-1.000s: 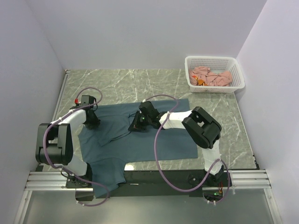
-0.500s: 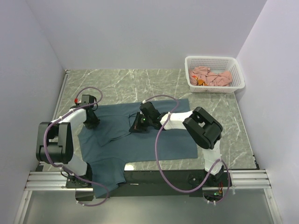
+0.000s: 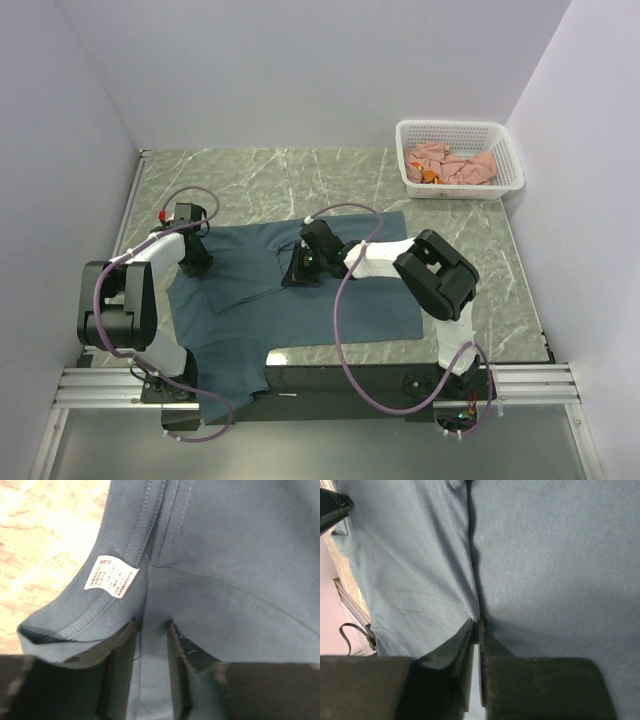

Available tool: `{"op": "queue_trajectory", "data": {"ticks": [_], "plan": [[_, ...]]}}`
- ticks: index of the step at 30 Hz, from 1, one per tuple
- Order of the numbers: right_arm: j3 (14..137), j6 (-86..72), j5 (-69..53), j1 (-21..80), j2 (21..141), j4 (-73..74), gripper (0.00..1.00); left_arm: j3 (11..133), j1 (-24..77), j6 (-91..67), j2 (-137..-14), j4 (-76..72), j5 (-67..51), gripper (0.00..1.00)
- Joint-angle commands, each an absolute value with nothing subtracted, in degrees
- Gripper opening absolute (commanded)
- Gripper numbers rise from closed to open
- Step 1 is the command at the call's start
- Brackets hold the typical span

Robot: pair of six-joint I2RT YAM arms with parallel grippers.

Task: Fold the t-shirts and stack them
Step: Fold the tshirt

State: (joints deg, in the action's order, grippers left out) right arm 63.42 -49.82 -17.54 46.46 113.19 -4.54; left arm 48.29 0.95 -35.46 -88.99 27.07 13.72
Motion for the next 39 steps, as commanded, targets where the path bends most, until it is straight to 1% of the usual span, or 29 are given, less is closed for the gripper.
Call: {"op": "queue_trajectory", "data": {"ticks": [1,2,3,4,5,6,8,9,12,13,16,17,18,22,25,28,31,39], "plan": [[64.33,-46.32,-16.79,46.14,108.9,-0.88,0.19,49.22,0.79,-34.19,-89.65,28.04,16.61,0.38],[65.12,-44.67,-16.7,46.14,107.77,-0.36,0.22,49.22,0.79,-34.1,-88.87,27.95,16.61,0.44],[65.56,-43.69,-16.26,46.14,107.14,1.65,0.26,49.22,0.79,-34.1,-88.34,27.95,16.35,0.47],[66.18,-42.55,-14.78,45.97,106.36,3.06,0.34,49.39,0.79,-34.19,-87.72,28.12,15.91,0.5],[66.88,-39.93,-13.55,45.88,105.56,4.38,0.38,49.66,0.79,-34.36,-86.32,28.47,15.65,0.58],[68.02,-38.6,-12.14,45.62,104.08,7.44,0.44,50.62,0.79,-35.06,-85.53,29.26,15.3,0.6],[68.9,-35.0,-7.14,44.39,101.71,10.18,0.48,51.76,0.79,-35.77,-83.07,29.97,14.24,0.65],[68.91,-34.02,-5.9,43.69,101.08,12.11,0.5,53.16,0.88,-36.29,-82.53,30.32,14.06,0.65],[67.94,-31.38,-2.73,38.34,98.62,13.62,0.5,56.85,0.79,-36.74,-82.61,30.06,13.97,0.65],[67.59,-30.85,-2.46,35.01,98.18,13.71,0.5,57.91,0.79,-36.74,-84.27,29.8,14.15,0.64],[66.27,-29.71,-2.02,29.81,96.86,12.66,0.49,62.48,0.79,-36.65,-88.32,29.01,14.41,0.6],[66.36,-29.62,-1.85,26.75,97.12,12.48,0.49,64.84,0.7,-36.74,-91.46,28.83,14.68,0.59],[66.62,-29.45,-1.93,25.41,97.38,12.57,0.48,66.08,0.7,-36.74,-92.97,28.74,14.68,0.57],[67.67,-30.4,-2.9,19.61,100.18,11.43,0.47,71.1,0.7,-36.56,-100.79,28.3,15.47,0.45],[68.72,-31.98,-3.78,16.27,103.25,10.72,0.47,73.21,0.35,-36.12,-104.75,27.86,16.52,0.41],[69.7,-34.0,-4.39,13.81,105.73,10.9,0.46,73.65,0.18,-36.47,-106.78,28.13,17.66,0.39],[69.61,-36.46,-5.62,11.87,108.45,10.2,0.45,72.42,-3.06,-37.61,-108.63,28.47,17.75,0.38],[69.7,-40.16,-6.24,9.49,110.92,10.72,0.45,68.29,-6.59,-39.46,-110.13,28.3,16.53,0.38]]}}
